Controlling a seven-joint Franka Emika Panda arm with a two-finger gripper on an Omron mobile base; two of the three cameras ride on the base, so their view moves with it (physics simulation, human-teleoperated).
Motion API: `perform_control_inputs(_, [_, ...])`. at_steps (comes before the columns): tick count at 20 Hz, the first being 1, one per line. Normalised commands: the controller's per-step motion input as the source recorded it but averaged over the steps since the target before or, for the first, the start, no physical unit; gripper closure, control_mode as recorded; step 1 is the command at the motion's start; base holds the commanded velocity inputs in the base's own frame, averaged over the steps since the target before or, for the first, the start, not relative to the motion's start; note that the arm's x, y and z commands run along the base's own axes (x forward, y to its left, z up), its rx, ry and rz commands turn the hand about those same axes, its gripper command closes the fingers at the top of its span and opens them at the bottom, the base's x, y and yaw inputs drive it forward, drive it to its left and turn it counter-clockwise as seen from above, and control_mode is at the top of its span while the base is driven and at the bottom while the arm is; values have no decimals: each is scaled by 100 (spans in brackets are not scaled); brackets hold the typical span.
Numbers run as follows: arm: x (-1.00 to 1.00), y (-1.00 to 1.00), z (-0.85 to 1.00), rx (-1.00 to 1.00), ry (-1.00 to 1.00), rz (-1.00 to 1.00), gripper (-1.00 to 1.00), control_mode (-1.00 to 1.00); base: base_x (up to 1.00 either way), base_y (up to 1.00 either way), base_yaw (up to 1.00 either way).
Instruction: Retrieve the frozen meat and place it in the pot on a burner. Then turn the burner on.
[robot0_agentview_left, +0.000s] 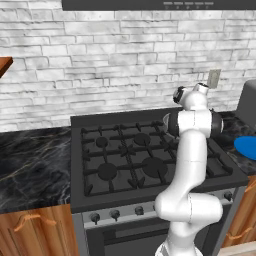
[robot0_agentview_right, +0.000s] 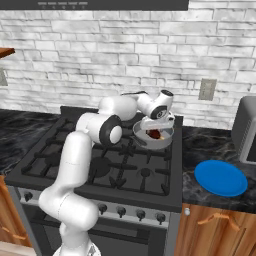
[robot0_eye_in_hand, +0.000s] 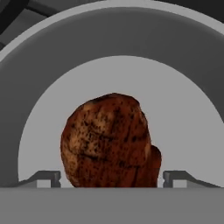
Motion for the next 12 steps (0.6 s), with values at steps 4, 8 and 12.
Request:
perform_control_inputs(4, [0, 12, 29, -2, 0, 0, -100, -100, 0, 0, 0])
perform_control_inputs(8, [-9, 11, 53, 0, -7, 0, -100, -100, 0, 0, 0])
perform_control_inputs(12, [-48, 23, 38, 2, -3, -1, -100, -100, 0, 0, 0])
